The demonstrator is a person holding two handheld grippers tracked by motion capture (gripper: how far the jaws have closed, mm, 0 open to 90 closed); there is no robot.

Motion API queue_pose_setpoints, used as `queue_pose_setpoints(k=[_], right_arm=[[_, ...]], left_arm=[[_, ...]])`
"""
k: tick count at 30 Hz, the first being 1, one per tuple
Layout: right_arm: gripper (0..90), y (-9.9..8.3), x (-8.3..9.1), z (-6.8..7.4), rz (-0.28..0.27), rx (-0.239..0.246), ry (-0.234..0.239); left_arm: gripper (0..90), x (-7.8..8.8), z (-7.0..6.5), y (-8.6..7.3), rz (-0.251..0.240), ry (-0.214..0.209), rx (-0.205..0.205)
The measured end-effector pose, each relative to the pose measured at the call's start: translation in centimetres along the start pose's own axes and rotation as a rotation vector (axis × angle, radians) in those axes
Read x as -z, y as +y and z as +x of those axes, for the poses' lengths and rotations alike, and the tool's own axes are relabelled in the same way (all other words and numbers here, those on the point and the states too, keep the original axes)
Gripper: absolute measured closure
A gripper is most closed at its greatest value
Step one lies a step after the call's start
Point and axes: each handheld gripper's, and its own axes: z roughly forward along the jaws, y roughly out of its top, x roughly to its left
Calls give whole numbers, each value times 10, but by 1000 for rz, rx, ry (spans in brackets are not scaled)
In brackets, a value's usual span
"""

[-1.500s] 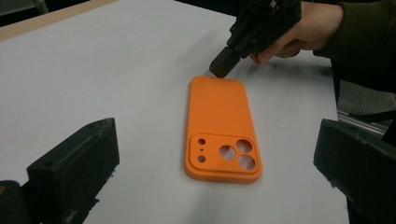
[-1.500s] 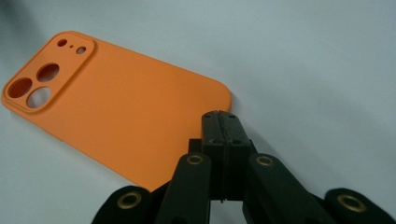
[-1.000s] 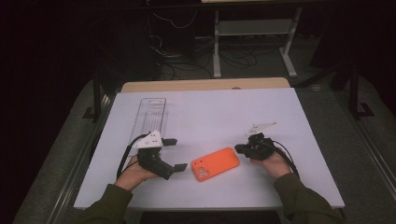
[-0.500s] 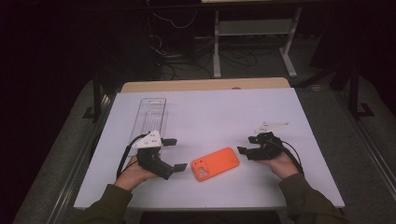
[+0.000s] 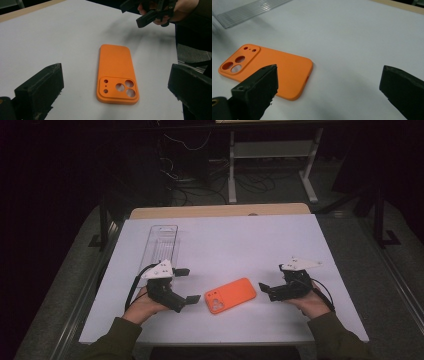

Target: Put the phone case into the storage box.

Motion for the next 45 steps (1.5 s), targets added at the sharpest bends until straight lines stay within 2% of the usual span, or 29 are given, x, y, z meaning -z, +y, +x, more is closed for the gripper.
queue_pose_setpoints(k=[3,9,13,15,20,29,35,40,45], right_arm=[[0,-4,4,1,-9,7,-9],[0,-13,10,1,-34,-21,-10],[0,-17,12,2,-26,-17,-1],[0,-17,11,2,-29,-20,-2],[0,-18,11,0,-29,-16,-4],[0,-17,8,1,-14,-4,14],[0,-17,8,2,-12,2,19],[0,-17,8,2,-10,3,21],[0,-17,9,2,-11,3,20]], left_arm=[[0,0,0,0,-1,-2,5],[0,-1,-1,0,-3,-2,2],[0,-2,-1,0,7,-2,-8],[0,-3,-2,0,6,-5,3],[0,-3,0,1,1,-3,-7],[0,-5,1,5,-1,4,18],[0,-11,2,11,-5,9,0],[0,-16,1,14,-10,4,10],[0,-17,2,17,-14,-2,1]])
